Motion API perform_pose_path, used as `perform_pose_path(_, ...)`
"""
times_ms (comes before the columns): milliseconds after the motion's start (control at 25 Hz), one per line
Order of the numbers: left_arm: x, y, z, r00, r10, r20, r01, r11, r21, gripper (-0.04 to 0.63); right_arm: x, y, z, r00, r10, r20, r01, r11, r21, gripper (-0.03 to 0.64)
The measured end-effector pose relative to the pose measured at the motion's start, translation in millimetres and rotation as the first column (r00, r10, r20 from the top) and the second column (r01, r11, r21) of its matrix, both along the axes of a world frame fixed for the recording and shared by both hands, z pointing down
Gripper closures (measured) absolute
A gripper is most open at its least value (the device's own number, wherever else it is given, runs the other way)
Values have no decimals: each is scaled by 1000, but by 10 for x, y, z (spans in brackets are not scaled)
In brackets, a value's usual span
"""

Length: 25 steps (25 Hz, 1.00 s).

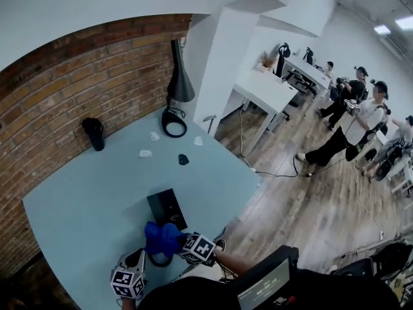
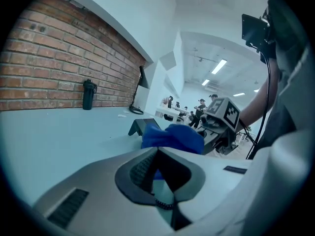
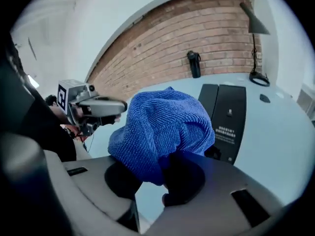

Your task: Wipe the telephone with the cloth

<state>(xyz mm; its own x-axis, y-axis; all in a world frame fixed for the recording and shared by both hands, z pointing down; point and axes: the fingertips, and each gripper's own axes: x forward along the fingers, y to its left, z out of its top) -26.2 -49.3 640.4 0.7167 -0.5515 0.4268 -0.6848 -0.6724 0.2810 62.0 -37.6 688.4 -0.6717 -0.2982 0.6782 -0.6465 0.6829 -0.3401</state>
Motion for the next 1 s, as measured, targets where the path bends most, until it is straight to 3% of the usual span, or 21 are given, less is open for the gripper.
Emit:
perform_pose_path(160,107,59,37,999,39,9,-39,999,20,584,-177,-57,-144,996,-16,-82,32,981,190,526)
perform_pose_path(320,133,70,47,998,63,12,-63,997,41,584,-274,37,-118,991,-15,-135,52,960,274,529)
perform_pose_path(1000,210,228,77,995,96,-1,-96,995,22,584,-339,448,143,984,-30,-175,65,979,194,529)
